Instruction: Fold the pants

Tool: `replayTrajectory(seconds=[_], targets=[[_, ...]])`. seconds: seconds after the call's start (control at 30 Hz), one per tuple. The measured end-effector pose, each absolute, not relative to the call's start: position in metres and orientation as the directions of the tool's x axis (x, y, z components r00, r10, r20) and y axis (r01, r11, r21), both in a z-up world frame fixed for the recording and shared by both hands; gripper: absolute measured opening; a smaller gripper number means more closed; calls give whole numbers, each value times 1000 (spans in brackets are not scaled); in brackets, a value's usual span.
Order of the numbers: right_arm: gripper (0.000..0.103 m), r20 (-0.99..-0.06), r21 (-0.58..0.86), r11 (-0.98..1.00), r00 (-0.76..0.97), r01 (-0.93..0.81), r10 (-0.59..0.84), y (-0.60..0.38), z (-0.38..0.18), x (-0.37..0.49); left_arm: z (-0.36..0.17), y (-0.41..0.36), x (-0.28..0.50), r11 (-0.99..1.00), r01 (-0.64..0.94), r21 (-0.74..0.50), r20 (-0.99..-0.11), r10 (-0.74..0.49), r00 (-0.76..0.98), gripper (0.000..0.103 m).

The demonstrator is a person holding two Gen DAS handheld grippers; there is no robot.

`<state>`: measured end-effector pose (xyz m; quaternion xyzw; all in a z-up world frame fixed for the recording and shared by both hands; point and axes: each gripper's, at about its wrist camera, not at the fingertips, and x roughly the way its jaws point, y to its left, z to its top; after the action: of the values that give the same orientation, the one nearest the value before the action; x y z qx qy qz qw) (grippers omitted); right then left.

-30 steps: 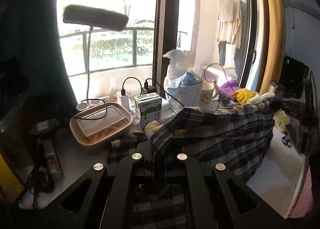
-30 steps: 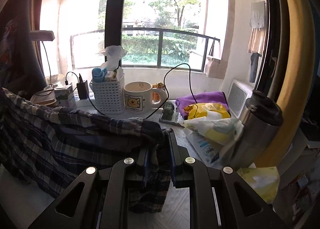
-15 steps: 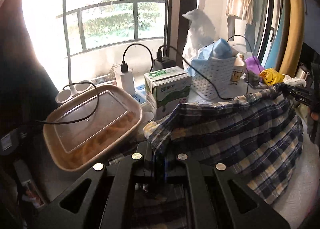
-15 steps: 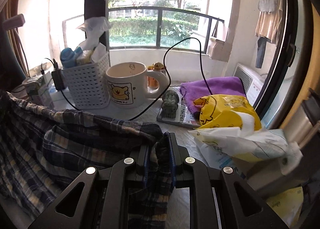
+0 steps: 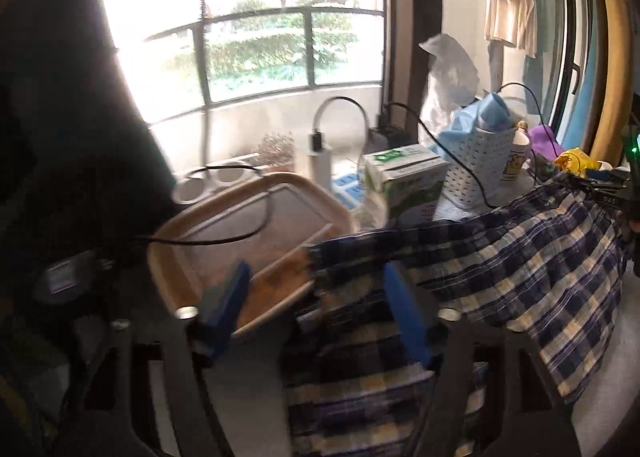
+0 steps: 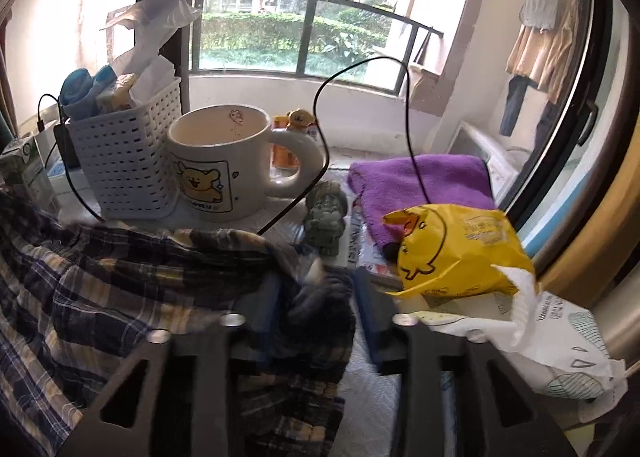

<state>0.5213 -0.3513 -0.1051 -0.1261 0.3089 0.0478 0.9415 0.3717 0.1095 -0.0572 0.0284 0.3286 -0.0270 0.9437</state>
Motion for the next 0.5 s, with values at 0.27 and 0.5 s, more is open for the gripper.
replayTrajectory(seconds=[0.27, 0.5], targets=[[77, -558, -191, 959, 827, -208, 68, -347, -84, 464, -76, 134, 317, 990, 36, -138, -721, -126, 682, 76], [77, -618, -113, 968, 779, -223, 108, -358, -105, 414, -128, 119, 264, 970, 25, -244, -797, -215, 565, 78]])
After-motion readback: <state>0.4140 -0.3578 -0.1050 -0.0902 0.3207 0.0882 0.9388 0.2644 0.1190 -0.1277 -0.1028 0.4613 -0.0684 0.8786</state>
